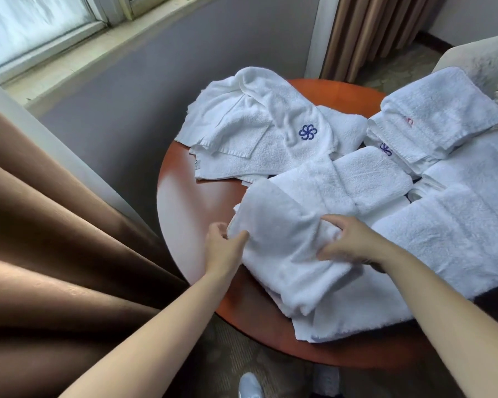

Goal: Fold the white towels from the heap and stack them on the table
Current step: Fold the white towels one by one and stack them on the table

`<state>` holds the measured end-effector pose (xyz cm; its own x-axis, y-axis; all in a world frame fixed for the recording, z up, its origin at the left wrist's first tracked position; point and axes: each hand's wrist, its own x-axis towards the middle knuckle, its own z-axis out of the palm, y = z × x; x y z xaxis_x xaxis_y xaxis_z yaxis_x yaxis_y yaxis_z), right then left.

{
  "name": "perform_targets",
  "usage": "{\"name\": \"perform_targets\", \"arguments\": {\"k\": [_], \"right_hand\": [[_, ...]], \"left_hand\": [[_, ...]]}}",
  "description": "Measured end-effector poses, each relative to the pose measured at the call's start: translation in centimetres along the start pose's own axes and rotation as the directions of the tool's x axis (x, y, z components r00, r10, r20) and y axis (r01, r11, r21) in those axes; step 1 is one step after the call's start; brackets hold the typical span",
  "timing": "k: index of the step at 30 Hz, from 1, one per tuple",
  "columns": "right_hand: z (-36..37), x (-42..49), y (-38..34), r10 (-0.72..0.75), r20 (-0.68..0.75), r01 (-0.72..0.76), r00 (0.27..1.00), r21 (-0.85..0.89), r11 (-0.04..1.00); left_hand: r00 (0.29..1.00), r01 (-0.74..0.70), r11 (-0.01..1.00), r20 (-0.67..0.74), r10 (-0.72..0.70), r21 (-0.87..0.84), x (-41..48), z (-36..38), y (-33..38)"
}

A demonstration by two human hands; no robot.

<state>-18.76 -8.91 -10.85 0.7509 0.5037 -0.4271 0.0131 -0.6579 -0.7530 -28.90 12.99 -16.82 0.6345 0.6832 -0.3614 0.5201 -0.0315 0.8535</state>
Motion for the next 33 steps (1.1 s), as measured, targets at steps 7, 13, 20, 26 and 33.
{"name": "perform_targets", "arguments": {"k": [7,13,20,26,33], "right_hand": [[-2.8,1.9,-2.1,-0.014,0.327,0.058,0.945,-0.124,0.991],[-1.7,3.0,-2.7,-0.018,0.198,0.060,0.980,-0.207,0.977],[-1.0,2.3,0.3,0.266,0.266,-0.225,0.927,-0.174,0.959],[-0.1,3.7,0.9,0.178,-0.136,-0.134,0.974,0.286,0.949],[2.6,3.6,-1.4,0.211,-0.414,-0.207,0.886,0.053,0.977]], "left_hand": [[0.448,-0.887,0.372,0.318,0.836,0.273,1.1,-0.8,6.7],[0.549,-0.827,0.068,0.775,0.313,0.558,3.1,1.2,6.9],[0.604,-0.795,0.170,0.731,0.316,0.583,4.7,0.7,5.1],[0.763,-0.632,0.452,0.608,0.221,0.629,5.3,-0.8,6.3],[0.647,-0.708,0.266,0.450,0.616,0.654,3.5,-2.3,2.4]]}}
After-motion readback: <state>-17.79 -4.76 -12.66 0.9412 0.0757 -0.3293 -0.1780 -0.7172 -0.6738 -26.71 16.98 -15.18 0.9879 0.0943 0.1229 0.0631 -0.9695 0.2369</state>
